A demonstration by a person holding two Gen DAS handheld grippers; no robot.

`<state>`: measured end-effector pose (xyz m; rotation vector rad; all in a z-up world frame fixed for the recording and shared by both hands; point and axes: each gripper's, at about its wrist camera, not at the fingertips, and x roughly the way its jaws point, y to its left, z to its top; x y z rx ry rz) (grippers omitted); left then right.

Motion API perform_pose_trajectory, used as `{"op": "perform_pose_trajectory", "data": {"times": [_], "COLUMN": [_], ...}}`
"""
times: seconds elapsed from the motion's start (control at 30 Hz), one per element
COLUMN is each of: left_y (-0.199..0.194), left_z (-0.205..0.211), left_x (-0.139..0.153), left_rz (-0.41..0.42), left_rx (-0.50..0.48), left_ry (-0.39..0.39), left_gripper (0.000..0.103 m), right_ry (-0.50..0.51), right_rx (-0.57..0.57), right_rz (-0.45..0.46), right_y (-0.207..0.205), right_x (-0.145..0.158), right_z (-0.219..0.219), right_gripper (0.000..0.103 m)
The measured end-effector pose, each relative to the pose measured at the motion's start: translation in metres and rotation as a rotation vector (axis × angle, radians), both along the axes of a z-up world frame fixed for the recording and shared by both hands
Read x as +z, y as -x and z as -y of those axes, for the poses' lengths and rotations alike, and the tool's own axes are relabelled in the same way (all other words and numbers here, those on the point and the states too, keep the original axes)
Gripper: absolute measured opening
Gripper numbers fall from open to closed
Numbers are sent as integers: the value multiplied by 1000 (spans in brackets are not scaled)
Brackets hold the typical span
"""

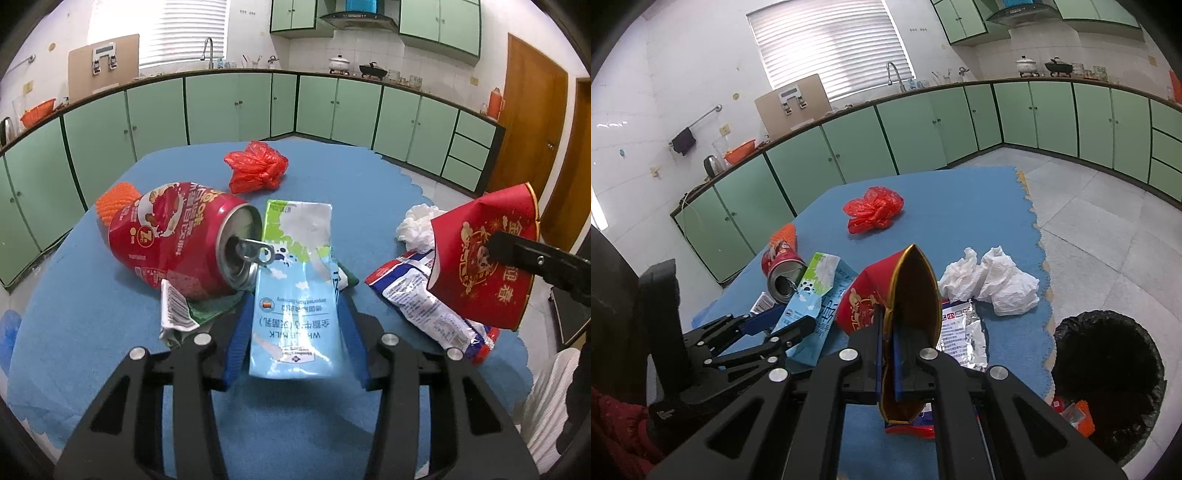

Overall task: Collect trash
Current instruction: 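Grasp the small blue milk carton with the left tool, then carry red packet and blue carton to the black bin and release both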

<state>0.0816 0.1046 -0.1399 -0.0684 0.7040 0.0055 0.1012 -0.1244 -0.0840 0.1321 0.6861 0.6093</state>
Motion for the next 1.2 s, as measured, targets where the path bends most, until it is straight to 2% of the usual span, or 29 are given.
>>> {"op": "perform_pose_trajectory", "data": {"times": [0.13, 0.17, 0.2, 0.27, 0.4, 0.47, 0.53, 0.57, 0.6, 0.7, 0.87, 0.93, 0.97, 1.0, 1.1, 1.2], "left_y": [5, 6, 6, 3, -2, 0, 3, 4, 4, -1, -13, -15, -16, -17, -16, -15], "left_z": [4, 6, 9, 15, 30, 32, 36, 38, 40, 41, 41, 43, 43, 42, 40, 36], "left_x": [15, 19, 22, 27, 26, 23, 19, 18, 17, 11, -4, -6, -7, -7, -4, 3], "left_rz": [27, 36, 38, 31, 25, 19, 21, 26, 31, 19, -35, -28, -32, -30, -21, -12], "left_rx": [-24, -33, -43, -84, -115, -103, -105, -107, -105, -111, -131, -128, -129, -125, -118, -117], "left_ry": [12, 19, 23, 61, 40, 28, -9, -26, -37, -82, -109, -134, -133, -126, -111, -80], "left_gripper": [44, 30, 7, 4, 4, 6, 22, 41, 51, 56, 56, 45, 35, 21, 8, 5], "right_ry": [-6, -8, -12, -19, -32, -40, -41, -45, -50, -56, -63, -69, -69, -68, -69, -69], "right_rx": [-20, -29, -38, -54, -90, -101, -105, -107, -108, -105, -113, -117, -119, -120, -122, -121], "right_rz": [16, 23, 30, 42, 49, 47, 46, 41, 38, 31, 20, 12, 10, 9, 9, 13], "right_y": [1, 2, 2, 2, 3, 4, 3, 2, 1, 0, -3, -4, -4, -5, -5, -5], "right_x": [4, 7, 9, 11, 15, 14, 12, 10, 9, 6, 4, 3, 3, 2, 3, 4], "right_z": [6, 9, 12, 20, 34, 41, 44, 45, 47, 47, 49, 51, 51, 51, 51, 51], "right_gripper": [4, 4, 4, 4, 4, 4, 4, 4, 4, 4, 4, 4, 4, 4, 4, 4]}}
